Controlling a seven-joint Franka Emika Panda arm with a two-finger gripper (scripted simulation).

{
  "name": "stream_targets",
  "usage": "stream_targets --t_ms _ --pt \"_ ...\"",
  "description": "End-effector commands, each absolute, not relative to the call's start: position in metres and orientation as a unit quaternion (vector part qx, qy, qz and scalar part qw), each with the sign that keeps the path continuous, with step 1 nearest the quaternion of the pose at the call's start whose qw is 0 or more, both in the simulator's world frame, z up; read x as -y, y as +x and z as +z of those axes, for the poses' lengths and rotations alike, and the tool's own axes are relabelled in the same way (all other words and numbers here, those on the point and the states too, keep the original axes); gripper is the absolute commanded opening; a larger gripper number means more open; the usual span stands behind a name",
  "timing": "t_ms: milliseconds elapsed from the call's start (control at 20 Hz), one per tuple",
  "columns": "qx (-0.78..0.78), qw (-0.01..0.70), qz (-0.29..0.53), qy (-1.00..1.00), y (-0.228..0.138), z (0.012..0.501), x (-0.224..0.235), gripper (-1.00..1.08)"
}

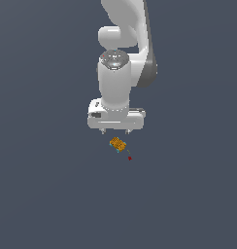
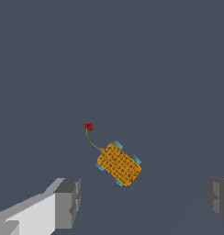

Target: Pick up the object and move it to a goal position.

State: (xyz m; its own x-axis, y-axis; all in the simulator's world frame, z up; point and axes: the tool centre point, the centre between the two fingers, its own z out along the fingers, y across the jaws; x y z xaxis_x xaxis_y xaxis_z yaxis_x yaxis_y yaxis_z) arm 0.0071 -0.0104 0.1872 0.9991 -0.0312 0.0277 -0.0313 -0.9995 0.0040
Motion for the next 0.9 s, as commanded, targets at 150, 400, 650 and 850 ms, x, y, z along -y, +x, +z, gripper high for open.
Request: stream_targets --t_ms 150,400,650,850 --pt "0.011 0.002 0.014 1.0 0.007 0.187 0.009 1.0" --pt "-0.01 0.0 0.014 1.0 0.006 0.185 0.0 1.0" --pt "-0.015 -0.001 0.014 1.0 0.005 0.185 -0.004 1.0" --pt "-0.019 0.0 0.014 1.0 0.005 0.184 -0.003 1.0"
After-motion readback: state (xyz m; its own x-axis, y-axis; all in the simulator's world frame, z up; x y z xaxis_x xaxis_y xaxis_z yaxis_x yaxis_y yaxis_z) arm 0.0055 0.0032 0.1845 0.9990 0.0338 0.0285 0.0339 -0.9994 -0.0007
